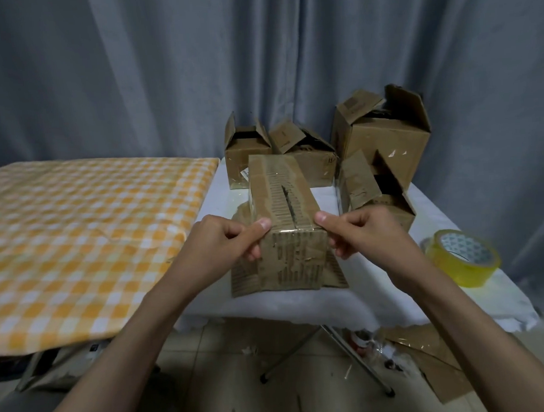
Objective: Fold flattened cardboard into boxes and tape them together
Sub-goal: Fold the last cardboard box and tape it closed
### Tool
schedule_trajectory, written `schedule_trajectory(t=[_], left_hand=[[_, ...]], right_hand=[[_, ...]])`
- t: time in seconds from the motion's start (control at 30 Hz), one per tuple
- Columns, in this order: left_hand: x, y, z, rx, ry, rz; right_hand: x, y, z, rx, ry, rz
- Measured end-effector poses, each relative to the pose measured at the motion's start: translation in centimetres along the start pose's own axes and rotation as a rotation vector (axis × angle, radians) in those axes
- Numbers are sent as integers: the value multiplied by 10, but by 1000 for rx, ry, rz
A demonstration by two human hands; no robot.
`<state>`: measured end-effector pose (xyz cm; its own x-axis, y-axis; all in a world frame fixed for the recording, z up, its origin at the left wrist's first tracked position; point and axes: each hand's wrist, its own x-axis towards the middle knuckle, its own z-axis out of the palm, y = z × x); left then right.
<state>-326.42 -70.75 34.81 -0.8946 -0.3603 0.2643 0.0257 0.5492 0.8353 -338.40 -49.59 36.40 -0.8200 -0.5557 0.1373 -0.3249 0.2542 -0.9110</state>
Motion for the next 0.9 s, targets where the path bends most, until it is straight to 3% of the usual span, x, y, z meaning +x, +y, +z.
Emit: schedule_trajectory(t=[0.23, 0.43, 0.7, 0.8, 0.9], left_hand=[[5, 1, -6, -178, -87, -97], [6, -2, -3, -133, -133, -74], [12, -12, 1, 319, 106, 273], [16, -14, -3, 257, 43, 391], [20, -18, -2, 146, -105, 374]], right_hand=[[-1, -6, -8, 15, -35, 61], [0, -3, -7, -161, -33, 12], [5, 10, 1, -474, 26, -372], [4, 15, -5, -318, -62, -330], [6, 21, -17, -109, -139, -295]])
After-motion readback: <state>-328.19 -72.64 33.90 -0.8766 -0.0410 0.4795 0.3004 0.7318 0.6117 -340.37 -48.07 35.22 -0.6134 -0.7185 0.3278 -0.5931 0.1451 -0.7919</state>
